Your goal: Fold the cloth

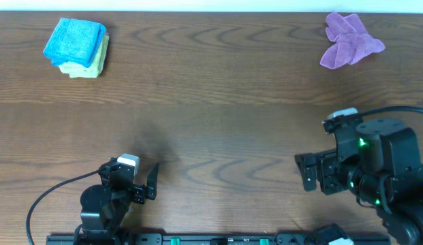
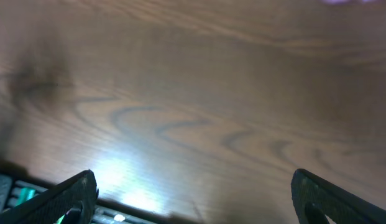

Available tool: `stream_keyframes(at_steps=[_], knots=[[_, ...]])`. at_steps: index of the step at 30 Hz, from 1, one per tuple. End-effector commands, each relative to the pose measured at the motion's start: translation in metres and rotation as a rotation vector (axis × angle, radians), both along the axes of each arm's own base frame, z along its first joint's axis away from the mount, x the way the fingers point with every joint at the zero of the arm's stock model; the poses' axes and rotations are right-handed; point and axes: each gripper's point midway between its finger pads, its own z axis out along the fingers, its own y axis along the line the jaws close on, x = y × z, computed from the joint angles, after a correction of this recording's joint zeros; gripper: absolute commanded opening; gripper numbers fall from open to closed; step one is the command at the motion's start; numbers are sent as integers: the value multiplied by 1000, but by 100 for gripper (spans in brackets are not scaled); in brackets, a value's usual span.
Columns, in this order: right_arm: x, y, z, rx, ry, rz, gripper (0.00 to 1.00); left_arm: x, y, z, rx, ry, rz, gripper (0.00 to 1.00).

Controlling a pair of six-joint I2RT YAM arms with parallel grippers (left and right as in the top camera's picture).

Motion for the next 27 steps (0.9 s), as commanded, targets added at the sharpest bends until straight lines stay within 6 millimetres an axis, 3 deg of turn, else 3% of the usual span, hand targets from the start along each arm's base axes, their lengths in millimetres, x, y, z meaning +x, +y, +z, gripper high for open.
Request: stream_keyframes(at_steps=[1,3,6,12,18,27], knots=[[9,-10,4,-79,-99,31,99,0,1,-5,0,5,6,95],[18,-13,5,-61,-208,17,99,0,1,-5,0,5,6,95],[20,-21,-8,-35,-306,-33,99,0,1,-5,0,5,6,95],[15,-44,-72,-5,-417,-150,99,0,1,-5,0,5,6,95],[9,-50,-132,15,-463,-180,99,0,1,-5,0,5,6,95],[8,-50,-190,10,-429,-178,99,0,1,-5,0,5,6,95]])
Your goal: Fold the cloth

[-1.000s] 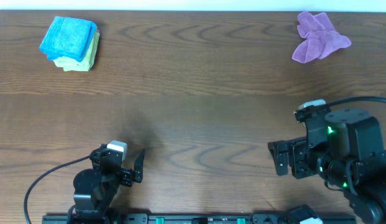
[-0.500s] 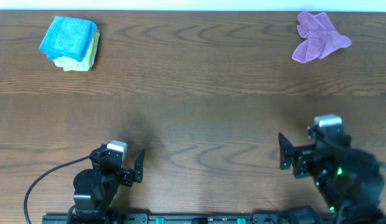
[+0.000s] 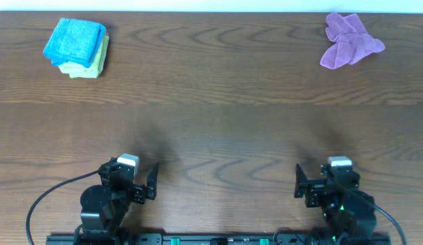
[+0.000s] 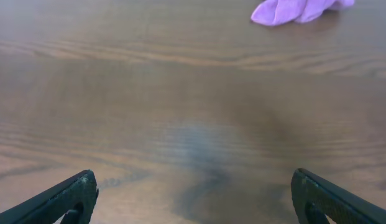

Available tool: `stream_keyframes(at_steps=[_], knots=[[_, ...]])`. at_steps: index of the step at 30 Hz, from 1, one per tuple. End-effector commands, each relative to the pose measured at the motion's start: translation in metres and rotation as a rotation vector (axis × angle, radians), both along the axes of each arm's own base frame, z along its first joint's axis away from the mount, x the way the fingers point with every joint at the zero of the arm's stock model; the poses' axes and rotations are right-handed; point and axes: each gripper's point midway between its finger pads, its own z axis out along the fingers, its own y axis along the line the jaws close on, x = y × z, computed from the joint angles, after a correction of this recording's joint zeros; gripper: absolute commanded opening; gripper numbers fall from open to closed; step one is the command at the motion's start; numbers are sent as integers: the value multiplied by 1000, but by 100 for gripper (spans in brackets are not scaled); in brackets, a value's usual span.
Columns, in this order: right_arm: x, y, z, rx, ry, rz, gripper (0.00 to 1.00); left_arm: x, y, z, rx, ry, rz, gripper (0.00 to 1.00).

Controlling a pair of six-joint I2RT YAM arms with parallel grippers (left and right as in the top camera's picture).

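Note:
A crumpled purple cloth (image 3: 350, 41) lies at the table's far right corner; the right wrist view shows the purple cloth (image 4: 296, 10) at its top edge. My right gripper (image 3: 303, 188) rests low at the near right edge, open and empty, far from the cloth. In its own view the right gripper (image 4: 194, 186) shows wide-spread fingers (image 4: 78, 193) over bare wood. My left gripper (image 3: 151, 182) sits at the near left edge, open, holding nothing.
A folded blue cloth (image 3: 75, 39) lies on a folded yellow-green cloth (image 3: 95, 62) at the far left corner. The brown wooden table (image 3: 211, 129) fills the view. A rail (image 3: 197, 239) runs along the near edge.
My right arm has drawn back and down to the near edge, now compact and facing the far side. The purple cloth now shows in its wrist view. The left arm is unchanged.

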Motion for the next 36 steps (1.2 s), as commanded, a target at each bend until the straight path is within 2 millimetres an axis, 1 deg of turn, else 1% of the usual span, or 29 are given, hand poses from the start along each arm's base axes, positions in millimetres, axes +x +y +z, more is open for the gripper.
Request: stream_keyframes(at_steps=[1,8,9,36], knots=[[0,1,-14,-9,19,10,99,0,1,-6,0,9,6,95],[-2,1,-46,-15,95,13,99,0,1,-6,0,9,6,95],[-2,1,-47,-15,97,12,99,0,1,-6,0,9,6,95],[-2,1,-47,-16,94,12,99,0,1,-6,0,9,6,95]])
